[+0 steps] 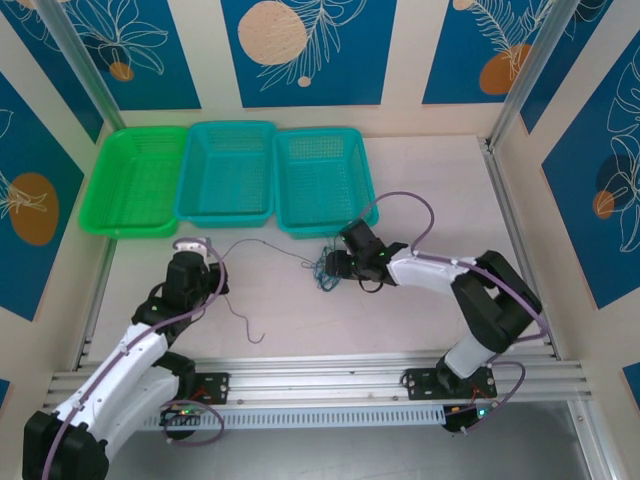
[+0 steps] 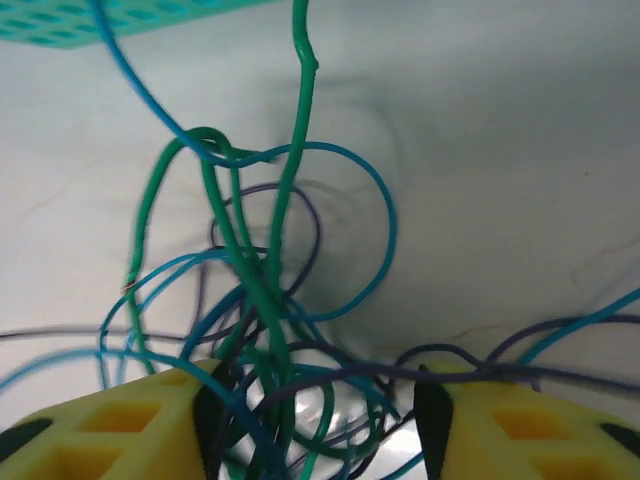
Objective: Untangle the cables
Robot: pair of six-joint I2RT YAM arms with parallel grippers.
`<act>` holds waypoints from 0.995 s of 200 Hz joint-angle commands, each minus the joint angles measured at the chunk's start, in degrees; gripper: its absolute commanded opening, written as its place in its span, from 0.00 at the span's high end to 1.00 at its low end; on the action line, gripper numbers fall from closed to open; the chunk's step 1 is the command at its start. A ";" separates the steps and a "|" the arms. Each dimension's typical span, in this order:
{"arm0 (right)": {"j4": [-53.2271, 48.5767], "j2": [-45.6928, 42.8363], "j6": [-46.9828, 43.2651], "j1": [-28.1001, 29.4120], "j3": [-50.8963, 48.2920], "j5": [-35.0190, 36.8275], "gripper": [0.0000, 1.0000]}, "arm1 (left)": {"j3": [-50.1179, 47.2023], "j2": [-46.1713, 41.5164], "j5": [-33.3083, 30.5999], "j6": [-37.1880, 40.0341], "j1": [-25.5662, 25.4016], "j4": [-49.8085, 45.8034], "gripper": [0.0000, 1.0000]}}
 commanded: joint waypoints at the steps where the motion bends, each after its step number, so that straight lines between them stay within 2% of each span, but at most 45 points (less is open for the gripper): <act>1: -0.55 -0.04 2.93 -0.64 -0.70 3.42 0.66 | 1.44 -1.75 -7.32 -1.80 0.37 -5.97 1.00; 28: -1.30 -7.09 3.59 -5.58 -6.14 5.19 1.00 | 2.51 -3.81 -14.39 -4.14 0.80 -10.65 1.00; 52: -3.47 -16.53 3.55 -14.47 -11.65 4.23 1.00 | 2.35 -5.81 -17.32 -5.40 1.93 -12.72 1.00; 78: -6.12 -26.43 2.08 -29.25 -16.23 -1.21 1.00 | 1.96 -7.99 -18.21 -5.54 3.89 -14.15 1.00; 97: -8.35 -30.96 0.27 -37.66 -16.97 -4.77 1.00 | 1.44 -8.58 -17.15 -5.51 5.19 -14.07 1.00; 109: -8.43 -32.34 -1.27 -40.81 -16.93 -7.99 1.00 | 0.89 -8.12 -14.85 -5.05 5.59 -12.78 1.00; 125: -7.27 -32.43 -3.31 -40.84 -16.62 -11.97 1.00 | -0.39 -6.41 -9.24 -3.45 5.60 -8.74 1.00; 153: -2.51 -32.61 -8.65 -35.92 -16.41 -20.46 1.00 | -3.33 1.80 9.49 0.55 4.55 4.21 1.00; 165: -1.65 -33.30 -10.69 -32.66 -15.69 -21.72 1.00 | -3.28 6.46 11.26 1.20 1.99 6.34 0.84; 177: -0.77 -34.01 -13.67 -30.43 -14.82 -24.60 1.00 | -3.33 9.44 8.64 2.25 -1.14 7.62 0.55; 182: -0.92 -34.26 -14.71 -29.61 -14.33 -24.99 1.00 | -3.50 9.92 7.28 2.36 -2.18 8.21 0.46; 199: -3.35 -34.78 -18.21 -27.90 -12.36 -24.68 1.00 | -4.41 8.50 4.49 2.76 -3.87 10.35 0.31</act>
